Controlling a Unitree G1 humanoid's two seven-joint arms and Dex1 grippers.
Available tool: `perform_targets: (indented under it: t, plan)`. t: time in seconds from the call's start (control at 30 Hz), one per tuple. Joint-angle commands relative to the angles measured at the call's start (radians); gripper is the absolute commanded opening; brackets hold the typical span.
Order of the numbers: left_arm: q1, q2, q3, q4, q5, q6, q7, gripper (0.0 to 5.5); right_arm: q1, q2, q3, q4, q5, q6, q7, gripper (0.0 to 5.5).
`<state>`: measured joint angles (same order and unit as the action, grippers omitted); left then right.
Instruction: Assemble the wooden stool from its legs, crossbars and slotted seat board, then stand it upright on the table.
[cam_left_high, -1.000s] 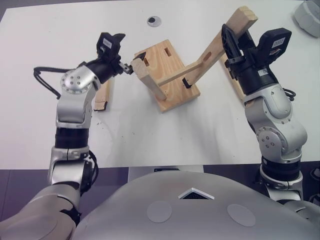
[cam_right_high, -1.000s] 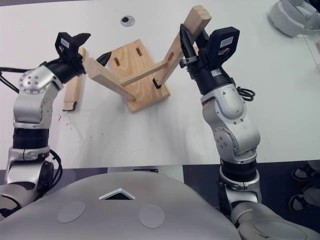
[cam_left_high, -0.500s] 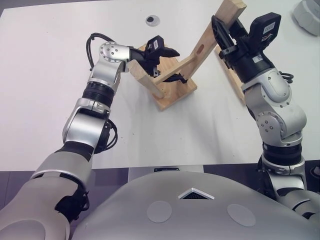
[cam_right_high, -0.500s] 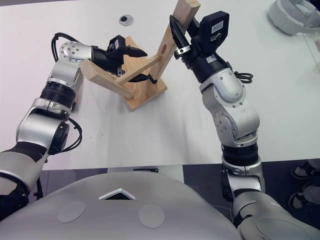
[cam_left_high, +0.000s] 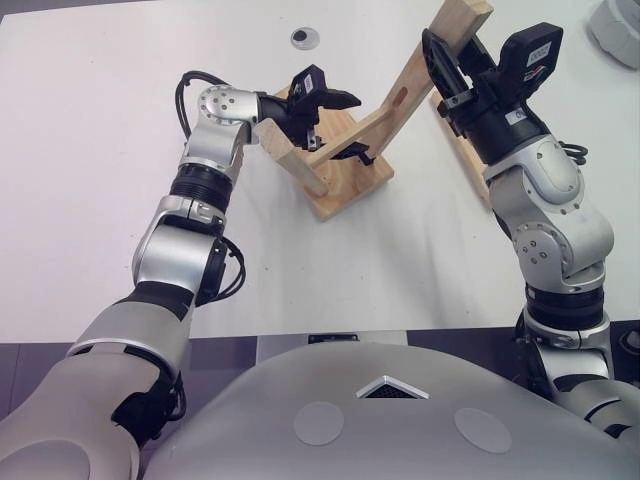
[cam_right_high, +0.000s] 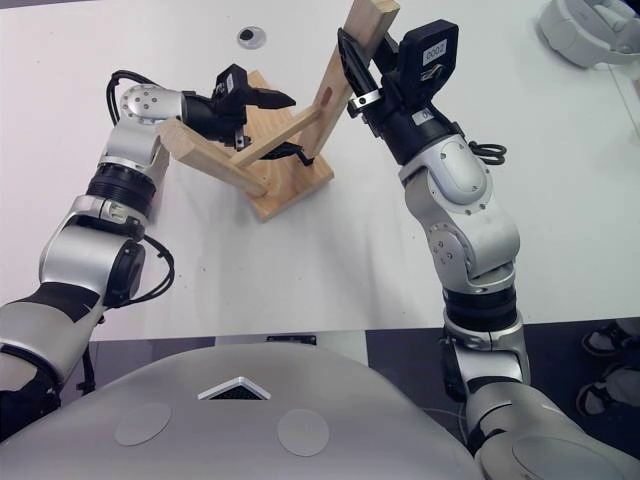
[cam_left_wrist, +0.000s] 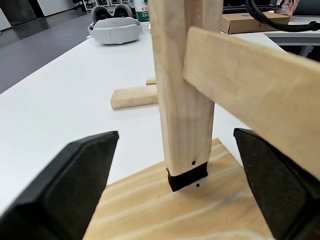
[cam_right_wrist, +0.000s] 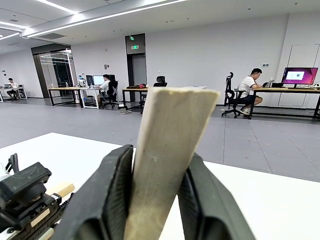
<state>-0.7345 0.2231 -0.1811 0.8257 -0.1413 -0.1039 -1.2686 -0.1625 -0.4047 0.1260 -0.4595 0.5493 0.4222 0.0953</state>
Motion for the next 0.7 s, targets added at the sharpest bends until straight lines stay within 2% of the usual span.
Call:
perform_targets:
  t: [0.03,0.4,0.7]
  plan:
    - [-0.112,-0.021,0.050,-0.008,-0.030,-0.056,0.019,4.24,0.133,-0.095,0.121,0.127,-0.139,0.202,0.015,1.21]
    - [-0.160,-0.096,0.085,0.054,-0.035,-0.089,0.056,4.24,0.143,-0.102,0.123,0.169,-0.120,0.186,0.059,1.21]
    - [-0.209,-0.100,0.110,0.124,-0.017,-0.150,0.059,4.24,0.153,-0.095,0.136,0.167,-0.121,0.184,0.065,1.23]
